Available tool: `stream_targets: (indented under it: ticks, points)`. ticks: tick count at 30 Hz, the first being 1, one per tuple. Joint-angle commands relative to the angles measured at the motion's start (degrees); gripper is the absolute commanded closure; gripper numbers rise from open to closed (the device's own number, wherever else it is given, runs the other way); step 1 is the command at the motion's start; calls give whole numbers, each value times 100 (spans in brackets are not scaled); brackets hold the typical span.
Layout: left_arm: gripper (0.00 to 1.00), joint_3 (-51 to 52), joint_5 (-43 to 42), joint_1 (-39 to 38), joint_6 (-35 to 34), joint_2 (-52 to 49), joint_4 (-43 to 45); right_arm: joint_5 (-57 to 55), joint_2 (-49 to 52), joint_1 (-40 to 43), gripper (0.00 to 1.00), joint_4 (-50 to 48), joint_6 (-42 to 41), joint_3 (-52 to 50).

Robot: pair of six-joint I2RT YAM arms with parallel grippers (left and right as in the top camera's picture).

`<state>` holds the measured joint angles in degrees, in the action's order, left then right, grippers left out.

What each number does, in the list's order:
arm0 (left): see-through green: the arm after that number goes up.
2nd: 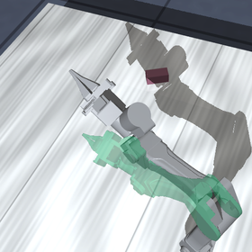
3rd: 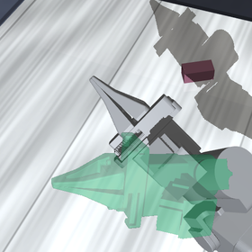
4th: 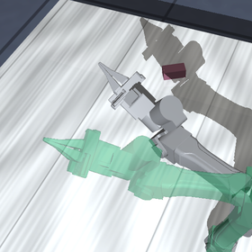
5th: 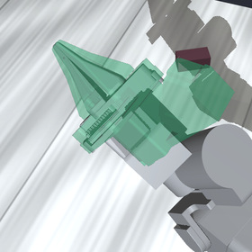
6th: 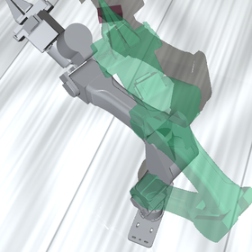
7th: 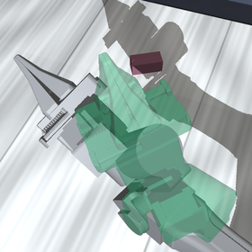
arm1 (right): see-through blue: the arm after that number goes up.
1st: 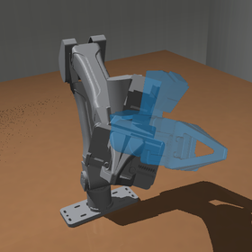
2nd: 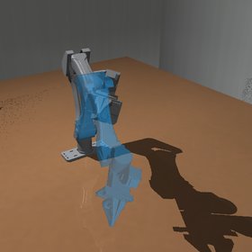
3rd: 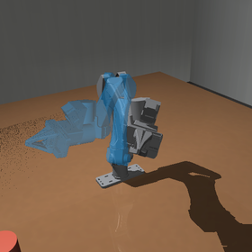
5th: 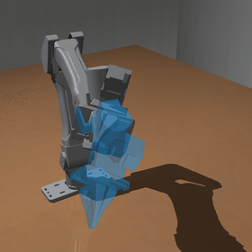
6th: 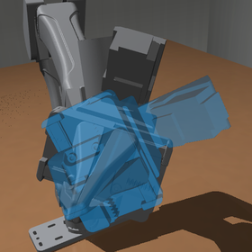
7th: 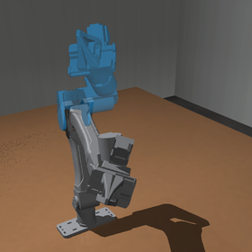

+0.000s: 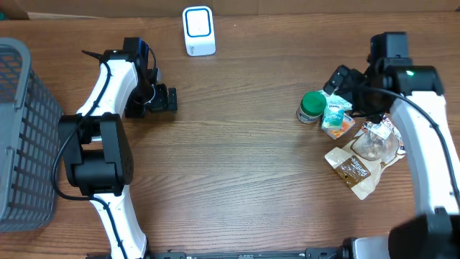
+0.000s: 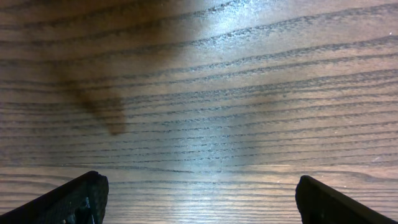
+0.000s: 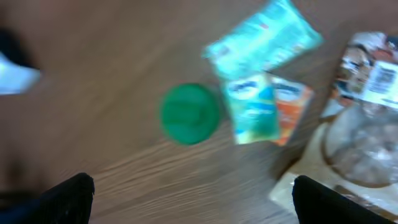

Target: Scan the item barcode

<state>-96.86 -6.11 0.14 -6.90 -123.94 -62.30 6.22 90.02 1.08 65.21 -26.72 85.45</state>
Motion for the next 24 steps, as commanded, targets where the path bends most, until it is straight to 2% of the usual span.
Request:
stream_targets:
  ticks: [1, 8, 13, 19, 24]
  points:
    - [1, -111, 33, 20, 50, 223, 0, 697, -1158, -96, 0, -2, 173, 402]
    - [0, -111, 33, 20, 50, 223, 2, 695, -3012, -214, 0, 61, 168, 407]
    - [0, -111, 33, 22, 50, 223, 2, 87, -4232, -214, 0, 116, 170, 404]
    - [0, -111, 33, 20, 50, 223, 2, -540, -4795, -214, 0, 177, 173, 404]
    - [0, -111, 33, 20, 50, 223, 0, -619, -4824, -214, 0, 177, 341, 400]
